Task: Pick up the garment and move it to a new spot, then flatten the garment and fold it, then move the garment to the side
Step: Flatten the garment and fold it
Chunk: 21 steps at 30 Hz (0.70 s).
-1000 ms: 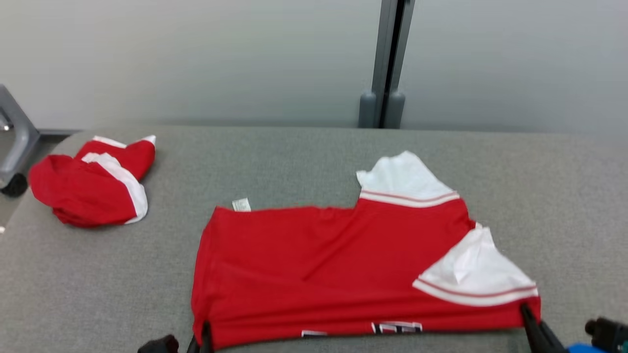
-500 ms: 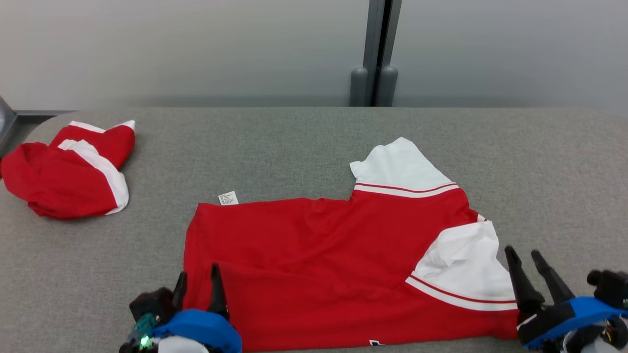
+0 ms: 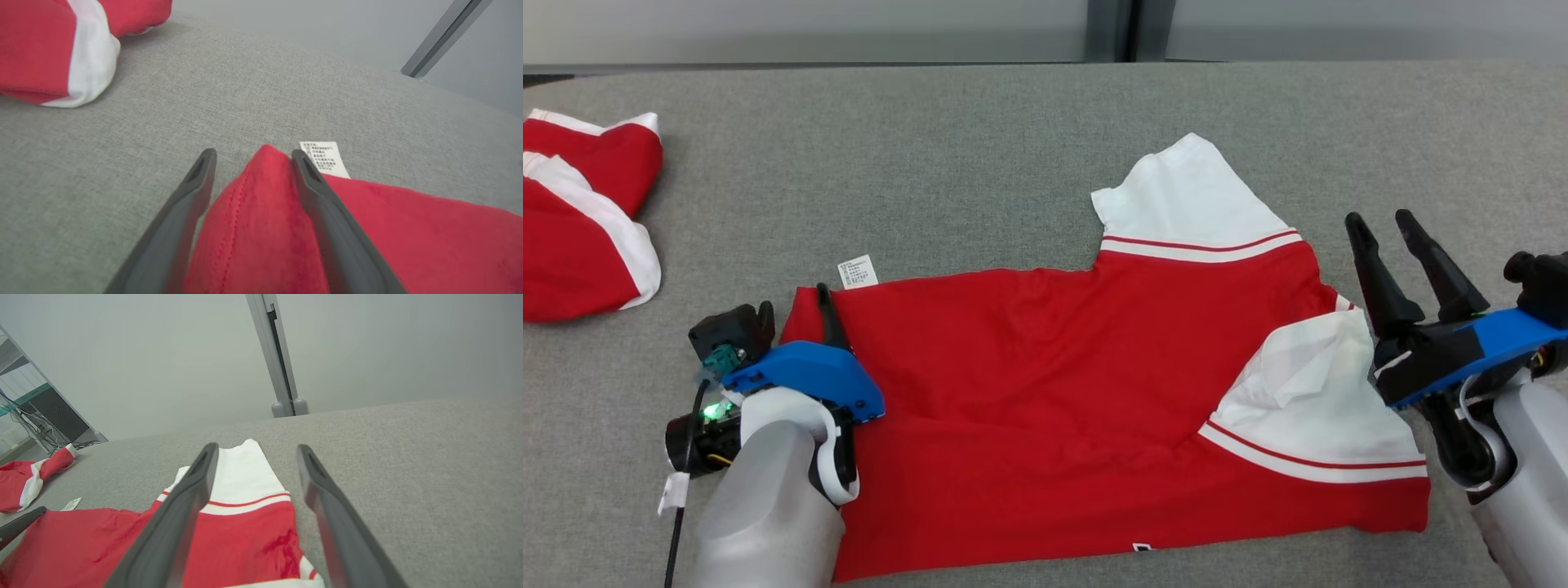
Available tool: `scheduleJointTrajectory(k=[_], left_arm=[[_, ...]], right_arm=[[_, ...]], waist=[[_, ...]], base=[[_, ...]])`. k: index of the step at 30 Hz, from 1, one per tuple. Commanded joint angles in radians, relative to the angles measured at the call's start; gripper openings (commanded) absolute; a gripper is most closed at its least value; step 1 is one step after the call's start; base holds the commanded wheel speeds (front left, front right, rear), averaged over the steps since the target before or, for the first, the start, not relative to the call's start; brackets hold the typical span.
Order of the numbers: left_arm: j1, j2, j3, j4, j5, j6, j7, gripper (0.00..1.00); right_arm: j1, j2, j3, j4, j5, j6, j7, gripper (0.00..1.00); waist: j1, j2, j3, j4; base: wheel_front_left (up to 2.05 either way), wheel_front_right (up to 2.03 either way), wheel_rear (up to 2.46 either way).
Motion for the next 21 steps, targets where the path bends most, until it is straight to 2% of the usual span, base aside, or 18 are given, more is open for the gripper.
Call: scheduleJointTrajectory(k=[1,10,11,12,13,15,21], left_arm=[[-0.037,0.007,0.0,0.025,0.004,0.001,-0.004,1.0],[-0.072,-0.007,-0.025,0.112,-0.018,-0.039,-0.005,1.0],[-0.085,-0.011,-0.033,0.124,-0.022,-0.043,-0.005,0.84],[-0.089,-0.013,-0.037,0.127,-0.025,-0.046,-0.007,0.27],[-0.093,-0.014,-0.04,0.13,-0.027,-0.047,-0.008,0.0],[-0.098,-0.015,-0.046,0.13,-0.025,-0.049,-0.01,0.0],[-0.135,-0.016,-0.115,0.075,-0.055,-0.065,-0.017,0.0]], right_arm=[[-0.034,-0.023,0.01,0.0,-0.001,0.0,0.003,1.0],[-0.161,-0.063,0.056,0.043,-0.03,0.0,0.05,1.0],[-0.202,-0.066,0.074,0.067,-0.047,0.0,0.075,1.0],[-0.226,-0.065,0.08,0.079,-0.056,0.0,0.084,1.0],[-0.25,-0.064,0.088,0.094,-0.064,0.0,0.099,1.0],[-0.272,-0.061,0.098,0.115,-0.07,0.0,0.121,1.0],[-0.426,-0.062,0.148,0.272,-0.099,0.0,0.287,1.0]], waist=[[-0.0002,-0.0003,0.018,0.007],[-0.0002,-0.0003,0.059,0.027],[-0.0002,-0.0003,0.07,0.034],[-0.0002,-0.0003,0.076,0.038],[-0.0002,-0.0003,0.081,0.042],[-0.0002,-0.0003,0.086,0.047],[-0.0002,-0.0003,0.127,0.099]], base=[[0.0,0.0,0.0],[0.0,0.0,0.0],[0.0,0.0,0.0],[0.0,0.0,0.0],[0.0,0.0,0.0],[0.0,0.0,0.0],[0.0,0.0,0.0]])
